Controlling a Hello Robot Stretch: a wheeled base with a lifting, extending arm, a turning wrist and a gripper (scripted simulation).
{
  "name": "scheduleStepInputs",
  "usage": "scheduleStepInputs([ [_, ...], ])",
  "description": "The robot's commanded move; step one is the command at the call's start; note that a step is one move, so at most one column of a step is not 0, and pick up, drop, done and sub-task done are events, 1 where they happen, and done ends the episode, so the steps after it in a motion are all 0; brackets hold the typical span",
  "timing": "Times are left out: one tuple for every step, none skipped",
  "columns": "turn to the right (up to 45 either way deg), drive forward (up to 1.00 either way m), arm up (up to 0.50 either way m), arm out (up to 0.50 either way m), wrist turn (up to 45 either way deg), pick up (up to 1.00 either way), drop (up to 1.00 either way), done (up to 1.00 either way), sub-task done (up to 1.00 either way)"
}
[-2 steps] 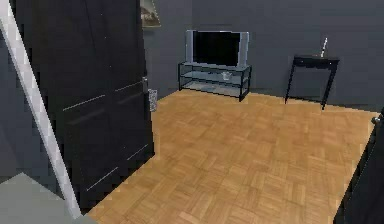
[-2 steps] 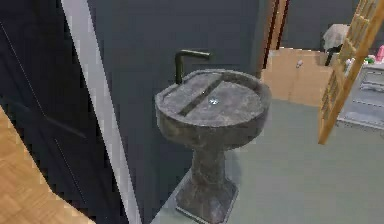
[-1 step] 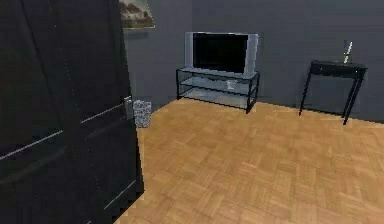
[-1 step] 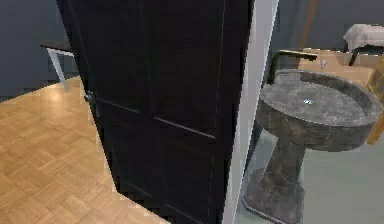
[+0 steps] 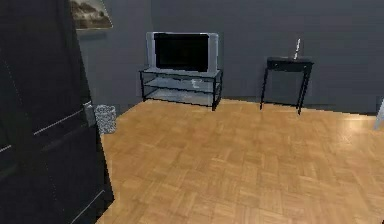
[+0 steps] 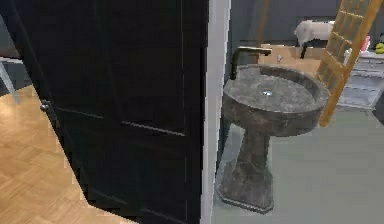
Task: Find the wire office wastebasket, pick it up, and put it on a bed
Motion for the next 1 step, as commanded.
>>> scheduleStepInputs([
  [0.0, 1.0, 0.0, 0.0, 0.0, 0.0, 0.0, 0.0, 0.0],
])
